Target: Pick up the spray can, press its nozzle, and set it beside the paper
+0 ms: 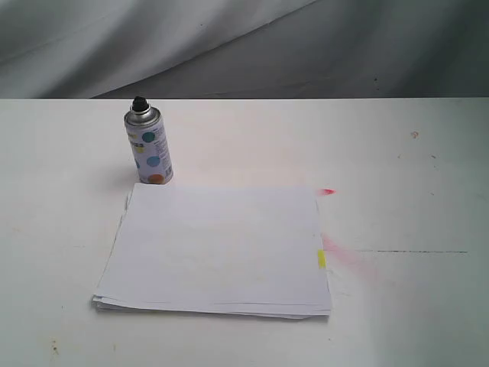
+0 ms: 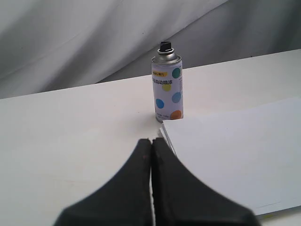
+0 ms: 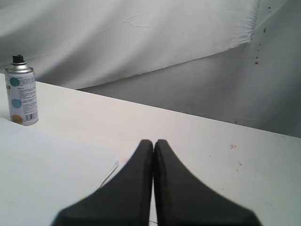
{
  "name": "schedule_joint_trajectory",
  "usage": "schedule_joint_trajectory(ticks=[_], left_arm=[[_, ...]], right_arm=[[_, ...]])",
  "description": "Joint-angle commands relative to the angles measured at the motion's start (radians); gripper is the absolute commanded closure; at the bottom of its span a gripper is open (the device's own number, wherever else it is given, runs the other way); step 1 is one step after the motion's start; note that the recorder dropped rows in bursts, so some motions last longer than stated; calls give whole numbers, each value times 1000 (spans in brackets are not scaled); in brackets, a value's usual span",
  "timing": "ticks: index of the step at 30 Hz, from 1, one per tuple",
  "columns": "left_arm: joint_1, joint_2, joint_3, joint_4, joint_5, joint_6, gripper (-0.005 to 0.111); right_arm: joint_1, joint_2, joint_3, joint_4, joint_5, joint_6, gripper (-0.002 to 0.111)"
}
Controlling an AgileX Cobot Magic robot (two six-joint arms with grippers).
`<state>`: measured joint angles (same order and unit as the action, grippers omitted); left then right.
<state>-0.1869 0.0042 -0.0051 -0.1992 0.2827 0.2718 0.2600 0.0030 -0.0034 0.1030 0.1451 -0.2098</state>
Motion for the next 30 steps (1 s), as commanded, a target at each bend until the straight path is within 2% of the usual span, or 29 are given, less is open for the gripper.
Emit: schedule_joint_trajectory(ticks=[1,22,25,26,30], left_arm=[[-4,-4,5,-5,-2,-7,107],[-4,-4,5,-5,-2,-7,107],[-4,97,5,-2,3,-7,107],[-4,122,-14,-2,3,-7,107],[-4,363,-252,-2,5,-7,107]], right_arm=[[-2,-3,3,-7,-5,2,108],[-2,-3,3,-7,-5,2,108],[-2,-3,3,-7,-5,2,108],[-2,-3,3,-7,-5,2,108],[-2,-3,3,-7,-5,2,108]])
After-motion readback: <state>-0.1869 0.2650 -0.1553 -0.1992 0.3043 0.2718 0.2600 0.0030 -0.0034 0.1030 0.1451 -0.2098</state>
